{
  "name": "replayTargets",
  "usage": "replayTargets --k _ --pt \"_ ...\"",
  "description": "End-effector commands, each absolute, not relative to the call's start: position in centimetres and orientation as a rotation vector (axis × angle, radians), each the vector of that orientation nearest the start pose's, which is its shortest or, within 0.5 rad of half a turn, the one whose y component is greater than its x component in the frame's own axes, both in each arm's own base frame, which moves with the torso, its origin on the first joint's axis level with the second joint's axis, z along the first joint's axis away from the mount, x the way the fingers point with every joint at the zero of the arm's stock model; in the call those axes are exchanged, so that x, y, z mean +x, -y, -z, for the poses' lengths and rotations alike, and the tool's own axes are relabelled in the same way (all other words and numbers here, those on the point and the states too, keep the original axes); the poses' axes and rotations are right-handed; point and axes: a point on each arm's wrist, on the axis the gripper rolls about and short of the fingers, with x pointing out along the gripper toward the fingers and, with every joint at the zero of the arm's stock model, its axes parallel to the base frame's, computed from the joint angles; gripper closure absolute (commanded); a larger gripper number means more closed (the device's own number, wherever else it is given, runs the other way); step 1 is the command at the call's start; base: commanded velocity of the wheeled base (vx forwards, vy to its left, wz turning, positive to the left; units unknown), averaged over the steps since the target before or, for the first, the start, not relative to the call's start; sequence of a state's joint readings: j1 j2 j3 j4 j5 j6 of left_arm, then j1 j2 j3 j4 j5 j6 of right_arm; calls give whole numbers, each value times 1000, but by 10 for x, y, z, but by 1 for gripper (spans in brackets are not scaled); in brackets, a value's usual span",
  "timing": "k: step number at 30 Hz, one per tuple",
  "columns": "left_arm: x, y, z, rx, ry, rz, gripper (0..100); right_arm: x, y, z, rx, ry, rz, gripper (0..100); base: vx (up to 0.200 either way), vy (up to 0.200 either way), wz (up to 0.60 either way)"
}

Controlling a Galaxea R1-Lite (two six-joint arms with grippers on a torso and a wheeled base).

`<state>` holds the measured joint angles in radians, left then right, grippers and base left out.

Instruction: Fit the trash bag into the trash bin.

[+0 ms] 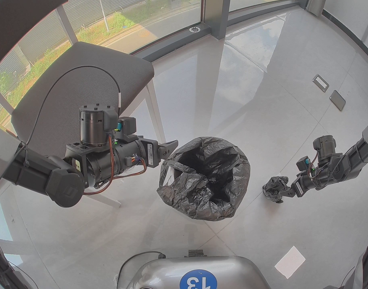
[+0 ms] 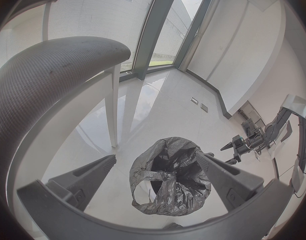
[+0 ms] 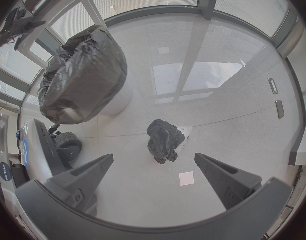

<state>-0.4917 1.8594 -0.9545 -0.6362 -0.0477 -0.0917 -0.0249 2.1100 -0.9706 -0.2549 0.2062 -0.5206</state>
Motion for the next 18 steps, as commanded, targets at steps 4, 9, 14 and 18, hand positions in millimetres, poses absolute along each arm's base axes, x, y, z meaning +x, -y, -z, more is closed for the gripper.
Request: replayTargets --k 4,9,14,18 --pt "310 167 -170 -29 -286 524 0 379 11 -23 -374 -861 -392 0 0 0 0" --pt "310 168 -169 -26 -290 524 0 391 11 -7 -369 -873 -398 0 0 0 0" --pt "310 167 -169 -26 -292 523 0 409 7 5 -373 -864 -409 0 0 0 0" --pt "309 167 -171 -26 -287 518 0 419 7 16 -373 -865 -410 0 0 0 0"
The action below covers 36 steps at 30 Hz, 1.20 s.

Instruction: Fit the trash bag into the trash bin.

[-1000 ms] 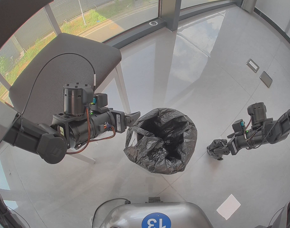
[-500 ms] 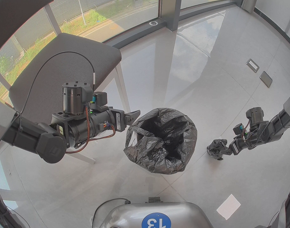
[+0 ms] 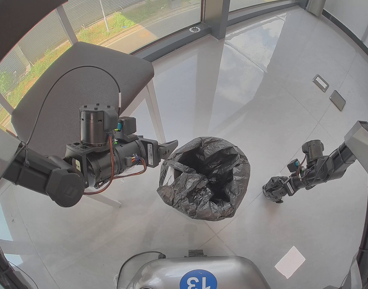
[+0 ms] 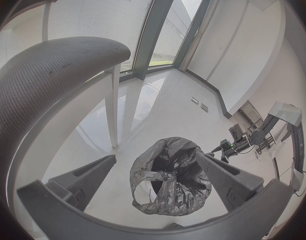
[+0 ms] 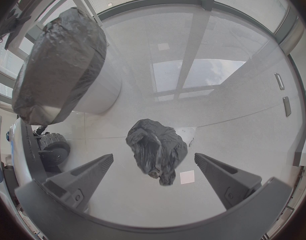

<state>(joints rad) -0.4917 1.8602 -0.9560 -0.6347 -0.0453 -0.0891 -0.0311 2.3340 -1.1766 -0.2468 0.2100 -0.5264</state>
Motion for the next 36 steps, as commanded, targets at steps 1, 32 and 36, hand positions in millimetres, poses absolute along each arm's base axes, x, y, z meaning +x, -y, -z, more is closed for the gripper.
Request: replayTargets --k 1,32,36 --pt "309 167 -171 -26 -287 518 0 419 7 16 -373 -865 -410 0 0 0 0" --pt "303 171 -173 -29 -283 527 0 389 13 -60 -427 -747 -383 100 0 0 0" --pt "303 171 -172 -31 -288 525 0 365 15 -98 -451 -677 -360 100 0 0 0"
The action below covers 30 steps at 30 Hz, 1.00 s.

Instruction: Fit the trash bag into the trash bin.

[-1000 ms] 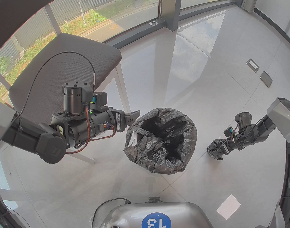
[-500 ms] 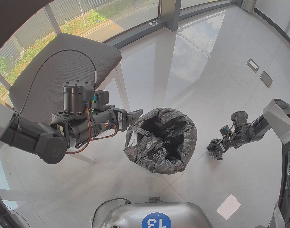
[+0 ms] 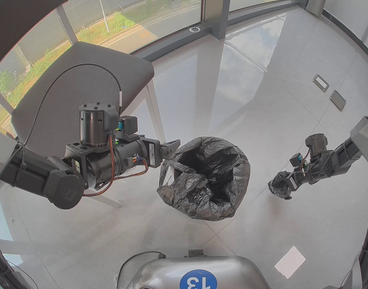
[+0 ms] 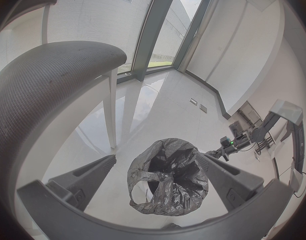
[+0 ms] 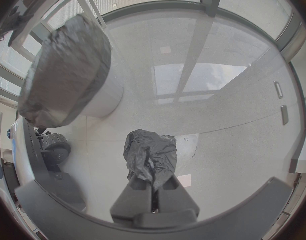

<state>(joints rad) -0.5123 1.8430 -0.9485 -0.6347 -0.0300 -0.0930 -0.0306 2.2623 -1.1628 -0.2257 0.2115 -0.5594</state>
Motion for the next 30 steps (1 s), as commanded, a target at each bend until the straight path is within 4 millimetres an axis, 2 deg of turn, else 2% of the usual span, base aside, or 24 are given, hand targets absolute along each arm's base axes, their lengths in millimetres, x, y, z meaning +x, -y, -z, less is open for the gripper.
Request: replayTargets --k 1,3,4,5,7,9,10,12,13,14,15,16,18,24,30 --pt "304 171 -170 -31 -293 523 0 353 14 -117 -461 -635 -354 100 0 0 0" --pt "303 171 -169 -31 -296 521 0 347 11 -129 -470 -604 -353 100 0 0 0" --pt "302 170 -165 -25 -310 514 0 337 1 -151 -484 -535 -374 100 0 0 0" --pt "300 169 -163 -20 -320 513 0 331 -7 -164 -490 -487 -399 100 0 0 0" --pt "298 168 -160 -12 -329 513 0 325 -16 -178 -497 -432 -429 100 0 0 0" --pt "292 164 -155 -6 -350 510 0 311 -38 -205 -506 -323 -502 100 0 0 0" --pt "292 164 -155 -6 -350 510 0 311 -38 -205 -506 -323 -502 100 0 0 0" --pt "289 163 -153 -4 -357 508 0 300 -65 -224 -508 -243 -577 100 0 0 0" --pt "289 163 -153 -3 -359 508 0 298 -69 -226 -508 -232 -590 100 0 0 0" --pt "289 162 -153 -4 -357 507 0 294 -82 -231 -504 -210 -628 100 0 0 0" --pt "290 161 -154 -4 -354 504 0 292 -92 -233 -498 -197 -658 100 0 0 0" --pt "290 161 -154 -4 -354 504 0 292 -93 -233 -497 -196 -659 100 0 0 0" --pt "288 158 -160 1 -335 501 0 288 -112 -232 -479 -196 -720 100 0 0 0" --pt "286 149 -169 4 -306 483 0 288 -138 -217 -489 -226 -802 100 0 0 0" --pt "287 149 -171 3 -296 484 0 298 -161 -197 -499 -272 -861 100 0 0 0"
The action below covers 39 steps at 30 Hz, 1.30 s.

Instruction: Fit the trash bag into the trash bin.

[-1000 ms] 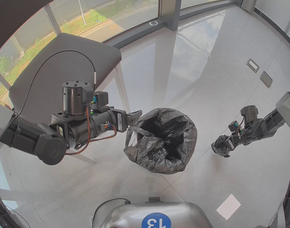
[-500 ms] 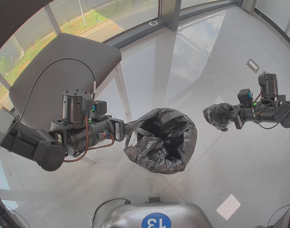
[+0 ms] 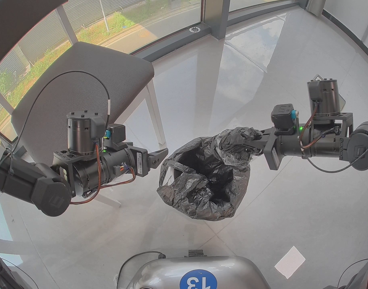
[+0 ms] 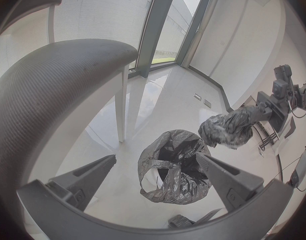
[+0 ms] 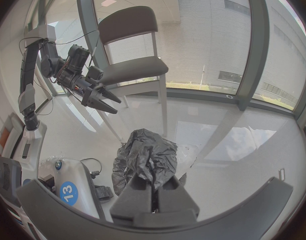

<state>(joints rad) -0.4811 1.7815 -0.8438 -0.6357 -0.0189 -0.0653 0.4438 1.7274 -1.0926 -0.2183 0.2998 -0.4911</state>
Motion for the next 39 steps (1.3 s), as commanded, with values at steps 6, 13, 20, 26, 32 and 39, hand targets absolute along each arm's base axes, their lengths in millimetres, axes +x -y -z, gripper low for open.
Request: replayTargets --k 6,13,20,26,32,39 --pt "287 146 -175 -1 -284 477 0 310 -171 -173 -504 -337 -884 100 0 0 0" --pt "286 141 -181 -7 -268 464 0 333 -180 -147 -505 -394 -887 100 0 0 0" --pt "285 140 -184 -9 -257 465 0 355 -187 -125 -501 -435 -882 100 0 0 0" --pt "284 138 -188 -13 -245 461 0 374 -194 -100 -493 -476 -879 100 0 0 0" --pt "281 133 -191 -16 -237 451 0 386 -200 -82 -479 -506 -880 100 0 0 0" --pt "280 132 -193 -17 -231 450 0 395 -204 -67 -468 -533 -880 100 0 0 0"
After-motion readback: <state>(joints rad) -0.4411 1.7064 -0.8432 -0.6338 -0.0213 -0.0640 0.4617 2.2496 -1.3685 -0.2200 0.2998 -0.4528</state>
